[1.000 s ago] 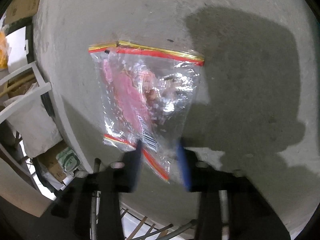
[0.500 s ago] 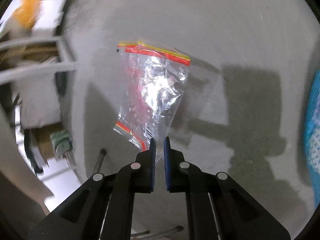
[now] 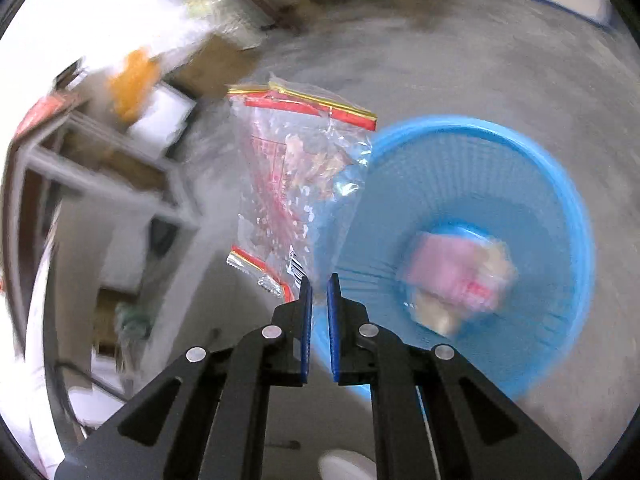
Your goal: Collect trash
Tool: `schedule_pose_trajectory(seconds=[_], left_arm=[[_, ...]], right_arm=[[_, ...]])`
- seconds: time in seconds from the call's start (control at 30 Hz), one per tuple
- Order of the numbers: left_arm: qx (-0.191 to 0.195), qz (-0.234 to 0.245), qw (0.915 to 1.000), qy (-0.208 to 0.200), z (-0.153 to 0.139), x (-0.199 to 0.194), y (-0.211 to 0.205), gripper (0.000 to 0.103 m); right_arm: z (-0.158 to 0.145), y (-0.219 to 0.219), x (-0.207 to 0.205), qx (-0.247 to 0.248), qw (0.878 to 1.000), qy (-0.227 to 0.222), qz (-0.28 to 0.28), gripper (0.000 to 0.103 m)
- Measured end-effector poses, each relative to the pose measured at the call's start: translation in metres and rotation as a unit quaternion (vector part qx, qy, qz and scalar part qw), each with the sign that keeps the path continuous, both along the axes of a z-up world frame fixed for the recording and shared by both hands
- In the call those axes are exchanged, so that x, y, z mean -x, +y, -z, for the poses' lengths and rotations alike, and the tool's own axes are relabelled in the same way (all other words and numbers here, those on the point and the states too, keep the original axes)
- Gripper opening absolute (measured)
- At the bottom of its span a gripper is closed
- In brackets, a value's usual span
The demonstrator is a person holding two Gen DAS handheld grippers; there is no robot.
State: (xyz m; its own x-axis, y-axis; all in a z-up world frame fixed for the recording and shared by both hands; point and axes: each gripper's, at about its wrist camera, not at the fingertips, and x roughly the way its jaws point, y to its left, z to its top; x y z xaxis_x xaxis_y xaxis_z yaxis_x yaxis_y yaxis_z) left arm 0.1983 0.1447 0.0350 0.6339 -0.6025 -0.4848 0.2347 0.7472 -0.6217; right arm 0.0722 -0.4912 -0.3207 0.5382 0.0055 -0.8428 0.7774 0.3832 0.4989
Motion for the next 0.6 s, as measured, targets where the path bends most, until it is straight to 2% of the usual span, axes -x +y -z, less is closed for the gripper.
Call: schedule_pose_trajectory(seconds=[0.1,0.2,0.27,0.3,0.33,0.4,0.47,0.6], left_arm=[[0.007,0.008,0.9998,-0.017,-0.006,0.012,0.001,0.083],[0.009,0.008,0.9993,-0.035,-0.015,0.028,0.004,0.083],[0.012,0.008,0.9988,-0.047,-0.021,0.042,0.007,0.083],[0.012,0.008,0.9986,-0.051,-0.023,0.047,0.008,0.083],[0.008,0.006,0.9982,-0.059,-0.026,0.057,0.010,0.083],[0.002,0.002,0.9975,-0.070,-0.029,0.071,0.014,0.083],[-0.003,-0.002,0.9970,-0.078,-0.031,0.082,0.018,0.083],[-0.015,-0.013,0.9964,-0.082,-0.030,0.101,0.025,0.083]], right_arm=[[0.048,-0.021,0.026,-0.081,0.995,0.050,0.036,0.012],[0.073,-0.026,0.037,-0.102,0.987,0.122,0.037,0.014],[0.063,-0.023,0.040,-0.078,0.989,0.118,0.038,0.023],[0.051,-0.018,0.042,-0.046,0.990,0.125,0.037,0.036],[0.041,-0.012,0.041,-0.019,0.990,0.131,0.037,0.043],[0.018,-0.008,0.047,0.024,0.989,0.142,0.033,0.049],[-0.003,-0.003,0.056,0.047,0.989,0.137,0.028,0.049],[-0.069,0.015,0.085,0.083,0.993,0.082,0.012,0.049]])
